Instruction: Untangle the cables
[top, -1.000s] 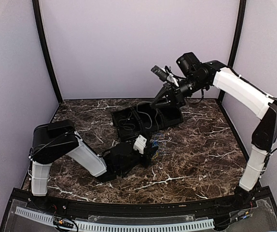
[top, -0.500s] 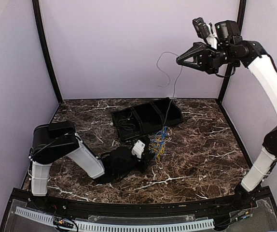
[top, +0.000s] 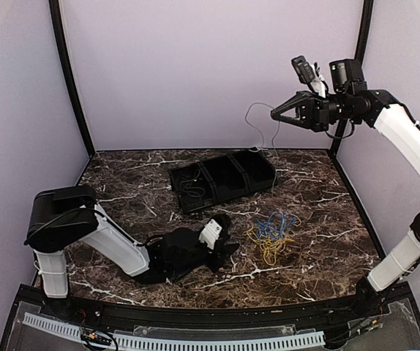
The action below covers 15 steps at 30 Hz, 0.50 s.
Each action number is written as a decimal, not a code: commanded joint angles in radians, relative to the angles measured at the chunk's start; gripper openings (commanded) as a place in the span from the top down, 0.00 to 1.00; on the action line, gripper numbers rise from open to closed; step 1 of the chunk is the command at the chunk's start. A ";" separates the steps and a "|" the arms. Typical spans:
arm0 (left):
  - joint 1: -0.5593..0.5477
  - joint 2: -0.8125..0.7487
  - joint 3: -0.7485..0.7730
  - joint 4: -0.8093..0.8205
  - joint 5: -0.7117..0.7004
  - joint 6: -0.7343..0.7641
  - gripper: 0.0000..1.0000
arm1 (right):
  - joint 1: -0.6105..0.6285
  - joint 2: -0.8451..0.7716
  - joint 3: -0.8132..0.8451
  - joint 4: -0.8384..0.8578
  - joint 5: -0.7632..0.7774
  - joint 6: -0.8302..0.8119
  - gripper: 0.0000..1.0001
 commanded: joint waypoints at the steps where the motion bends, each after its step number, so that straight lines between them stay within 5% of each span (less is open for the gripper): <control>1: -0.051 -0.183 -0.018 -0.058 -0.037 0.040 0.55 | 0.029 -0.057 -0.196 0.194 0.199 0.071 1.00; 7: -0.062 -0.333 0.000 -0.139 -0.008 0.024 0.47 | 0.088 -0.075 -0.354 0.259 0.277 0.075 1.00; 15: -0.061 -0.245 0.095 -0.005 -0.044 0.112 0.47 | 0.134 -0.052 -0.301 0.268 0.233 0.114 1.00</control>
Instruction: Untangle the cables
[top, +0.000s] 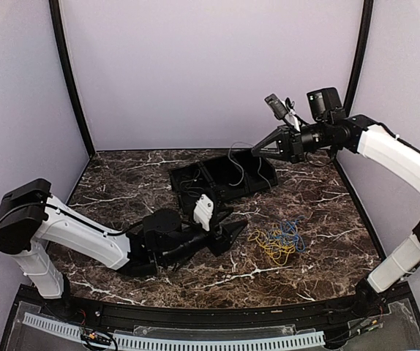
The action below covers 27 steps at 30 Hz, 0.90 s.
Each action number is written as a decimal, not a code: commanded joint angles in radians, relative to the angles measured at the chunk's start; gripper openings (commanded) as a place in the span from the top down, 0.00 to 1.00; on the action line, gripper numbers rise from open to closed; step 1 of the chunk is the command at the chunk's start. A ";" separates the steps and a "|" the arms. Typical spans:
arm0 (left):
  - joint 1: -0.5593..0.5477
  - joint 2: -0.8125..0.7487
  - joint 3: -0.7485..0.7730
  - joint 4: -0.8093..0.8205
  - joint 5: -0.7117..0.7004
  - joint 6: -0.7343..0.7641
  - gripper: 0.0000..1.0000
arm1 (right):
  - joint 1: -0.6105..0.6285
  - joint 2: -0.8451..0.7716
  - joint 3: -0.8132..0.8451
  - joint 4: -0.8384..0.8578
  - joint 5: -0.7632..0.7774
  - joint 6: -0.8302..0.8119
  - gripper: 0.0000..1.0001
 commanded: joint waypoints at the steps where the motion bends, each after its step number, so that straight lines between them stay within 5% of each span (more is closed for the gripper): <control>1: 0.002 0.079 0.116 0.062 -0.008 0.063 0.47 | 0.027 -0.016 0.058 0.058 -0.009 0.033 1.00; 27: 0.140 0.363 0.440 0.095 0.260 -0.086 0.57 | 0.047 0.008 0.155 0.017 -0.054 0.023 1.00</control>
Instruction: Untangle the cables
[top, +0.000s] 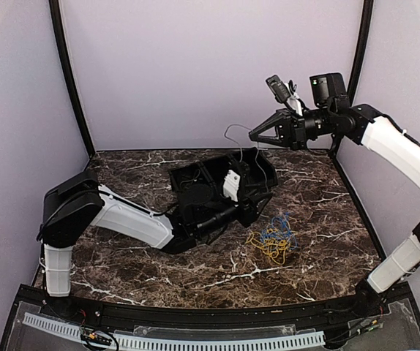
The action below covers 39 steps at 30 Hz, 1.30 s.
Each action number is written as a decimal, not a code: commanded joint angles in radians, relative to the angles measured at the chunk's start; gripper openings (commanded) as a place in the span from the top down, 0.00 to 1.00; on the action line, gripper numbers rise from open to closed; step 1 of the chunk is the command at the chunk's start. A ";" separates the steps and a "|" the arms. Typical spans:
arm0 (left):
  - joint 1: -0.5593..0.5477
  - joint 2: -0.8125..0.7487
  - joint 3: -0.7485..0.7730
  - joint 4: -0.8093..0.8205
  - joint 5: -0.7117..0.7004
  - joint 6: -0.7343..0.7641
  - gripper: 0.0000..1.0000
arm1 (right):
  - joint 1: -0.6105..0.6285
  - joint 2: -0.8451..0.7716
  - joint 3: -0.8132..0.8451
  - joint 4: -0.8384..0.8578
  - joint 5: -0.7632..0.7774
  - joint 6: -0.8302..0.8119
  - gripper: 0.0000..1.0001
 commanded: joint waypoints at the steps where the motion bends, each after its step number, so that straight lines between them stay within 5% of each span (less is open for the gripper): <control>1: 0.002 0.014 0.047 0.010 0.072 -0.021 0.58 | 0.009 0.009 0.033 0.007 -0.010 -0.012 1.00; 7: 0.003 0.026 0.067 0.007 0.107 -0.034 0.68 | 0.009 0.005 0.034 0.000 -0.007 -0.017 1.00; 13: 0.006 0.022 0.058 0.011 0.122 -0.061 0.90 | 0.008 0.003 0.027 -0.013 0.006 -0.042 1.00; 17: 0.009 -0.006 0.013 0.036 0.111 -0.091 1.00 | -0.035 -0.002 -0.009 -0.021 0.019 -0.074 0.72; 21: 0.026 -0.066 -0.056 0.033 0.092 -0.185 1.00 | -0.095 -0.048 -0.126 -0.037 0.119 -0.208 0.49; 26: 0.035 -0.150 -0.161 0.050 0.025 -0.248 1.00 | -0.095 -0.062 -0.342 -0.004 0.224 -0.370 0.33; 31: 0.035 -0.199 -0.237 0.051 -0.002 -0.263 1.00 | -0.043 -0.024 -0.511 0.102 0.256 -0.415 0.32; 39: 0.035 -0.251 -0.295 0.051 -0.049 -0.266 1.00 | 0.038 0.084 -0.545 0.222 0.353 -0.431 0.37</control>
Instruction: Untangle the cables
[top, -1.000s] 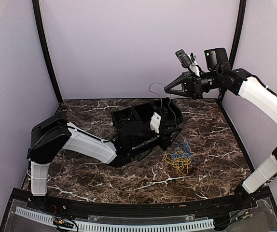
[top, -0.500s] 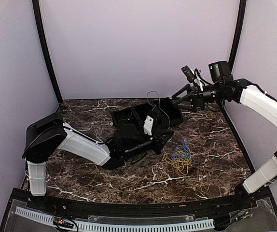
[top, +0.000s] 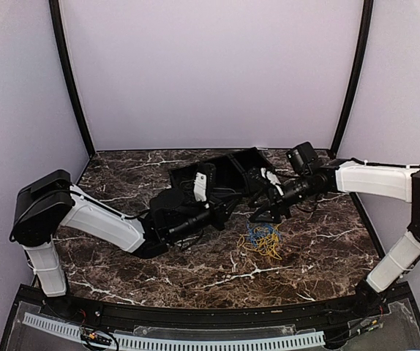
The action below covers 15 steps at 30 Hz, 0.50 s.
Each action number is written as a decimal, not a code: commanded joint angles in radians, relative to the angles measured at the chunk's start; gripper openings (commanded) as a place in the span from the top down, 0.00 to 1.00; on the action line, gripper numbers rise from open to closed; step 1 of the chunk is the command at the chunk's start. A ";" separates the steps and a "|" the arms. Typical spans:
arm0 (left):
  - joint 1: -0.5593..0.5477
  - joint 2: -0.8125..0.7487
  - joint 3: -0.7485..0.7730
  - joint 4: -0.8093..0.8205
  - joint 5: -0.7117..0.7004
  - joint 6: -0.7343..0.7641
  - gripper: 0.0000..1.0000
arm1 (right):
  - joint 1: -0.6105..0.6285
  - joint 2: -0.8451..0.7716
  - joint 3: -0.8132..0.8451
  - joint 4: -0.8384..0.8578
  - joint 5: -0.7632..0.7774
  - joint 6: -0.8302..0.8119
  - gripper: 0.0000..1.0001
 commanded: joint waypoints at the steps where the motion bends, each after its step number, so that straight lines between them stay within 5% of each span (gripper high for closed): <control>1: -0.001 -0.060 -0.028 0.032 -0.037 -0.008 1.00 | 0.024 0.053 -0.015 0.136 0.066 -0.024 0.40; 5: -0.001 -0.073 -0.035 0.030 -0.045 -0.002 1.00 | 0.043 0.109 -0.031 0.177 0.075 -0.021 0.52; 9: -0.001 -0.095 -0.044 0.028 -0.051 0.009 1.00 | 0.051 0.151 -0.055 0.196 0.063 -0.017 0.82; 15: -0.001 -0.239 -0.056 -0.062 -0.083 0.089 1.00 | 0.052 0.181 -0.062 0.201 0.101 0.001 0.84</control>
